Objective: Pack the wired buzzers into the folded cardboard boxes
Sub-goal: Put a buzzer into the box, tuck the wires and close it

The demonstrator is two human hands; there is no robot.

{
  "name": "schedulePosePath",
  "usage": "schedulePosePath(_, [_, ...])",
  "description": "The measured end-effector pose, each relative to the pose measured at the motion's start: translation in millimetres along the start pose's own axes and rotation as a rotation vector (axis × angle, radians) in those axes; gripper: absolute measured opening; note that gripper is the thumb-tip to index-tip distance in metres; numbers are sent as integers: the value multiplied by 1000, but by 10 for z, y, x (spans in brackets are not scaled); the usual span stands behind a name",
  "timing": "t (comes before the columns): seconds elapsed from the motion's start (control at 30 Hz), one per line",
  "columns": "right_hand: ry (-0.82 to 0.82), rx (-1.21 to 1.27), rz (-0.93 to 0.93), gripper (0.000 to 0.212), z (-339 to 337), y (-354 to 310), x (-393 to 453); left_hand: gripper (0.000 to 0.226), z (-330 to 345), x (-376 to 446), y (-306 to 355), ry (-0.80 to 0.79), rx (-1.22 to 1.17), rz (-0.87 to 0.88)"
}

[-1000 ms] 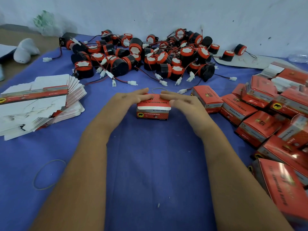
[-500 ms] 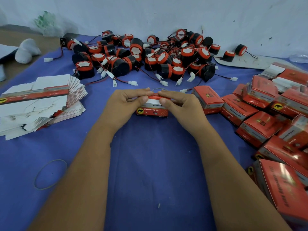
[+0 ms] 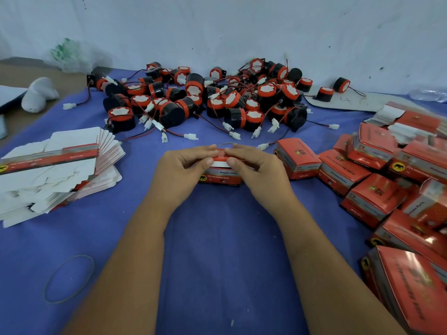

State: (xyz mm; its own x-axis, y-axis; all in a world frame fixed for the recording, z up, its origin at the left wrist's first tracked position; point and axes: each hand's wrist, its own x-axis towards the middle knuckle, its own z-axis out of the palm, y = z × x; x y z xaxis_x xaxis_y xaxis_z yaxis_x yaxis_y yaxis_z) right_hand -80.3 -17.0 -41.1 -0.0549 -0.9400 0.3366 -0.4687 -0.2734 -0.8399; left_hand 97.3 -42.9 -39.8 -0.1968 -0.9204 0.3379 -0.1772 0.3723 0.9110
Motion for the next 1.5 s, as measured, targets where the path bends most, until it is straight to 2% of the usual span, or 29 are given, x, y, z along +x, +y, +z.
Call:
schedulePosePath(0.1, [39, -117, -29, 26, 30, -16, 4, 23, -26, 3, -9, -25, -2, -40])
schedulePosePath(0.17, [187, -291, -181, 20, 68, -44, -4, 23, -21, 4, -18, -9, 37, -43])
schedulePosePath(0.23, [259, -428, -314, 14, 106, -71, -23, 23, -5, -6, -25, 15, 96, -22])
schedulePosePath(0.37, [236, -502, -360, 22, 95, -92, -55, 26, 20, -31, -30, 53, 239, 29])
schedulePosePath(0.47, [176, -505, -289, 20, 107, -96, -52, 27, 68, -31, 7, 137, 586, 250])
schedulePosePath(0.53, [181, -559, -286, 16, 127, -97, -45, 25, 159, -47, 53, 124, 681, 382])
schedulePosePath(0.57, [199, -606, -301, 15, 134, -98, -41, 25, 196, -58, 80, 101, 684, 395])
schedulePosePath(0.73, [304, -761, -412, 15, 177, -149, -57, 19, 233, -62, 119, 139, 755, 311])
schedulePosePath(0.87, [290, -784, -412, 11, 216, -126, -54, 17, 271, -64, 155, 155, 764, 278])
schedulePosePath(1.0, [182, -572, -191, 9, 229, -76, -89, 15, 273, -41, 145, 159, 659, 226])
schedulePosePath(1.07, [105, -356, -75, 19, 202, -66, -98, 23, 247, -76, 113, 159, 465, 154])
schedulePosePath(1.13, [71, -229, -63, 24, 163, -62, -94, 34, 189, -101, 114, 175, 171, 69])
schedulePosePath(1.23, [70, -232, -45, 37, 101, -67, -85, 39, 120, -66, 138, 214, -178, -28])
schedulePosePath(1.33, [54, -311, 0, 44, 46, -55, -78, 37, 134, -56, 138, 174, -313, -68])
schedulePosePath(1.43, [164, -376, -93, 42, 6, -85, -76, 35, 155, -48, 138, 183, -316, -84])
schedulePosePath(1.5, [384, -393, -217, 40, -47, -130, -55, 32, 138, -34, 133, 262, -258, -77])
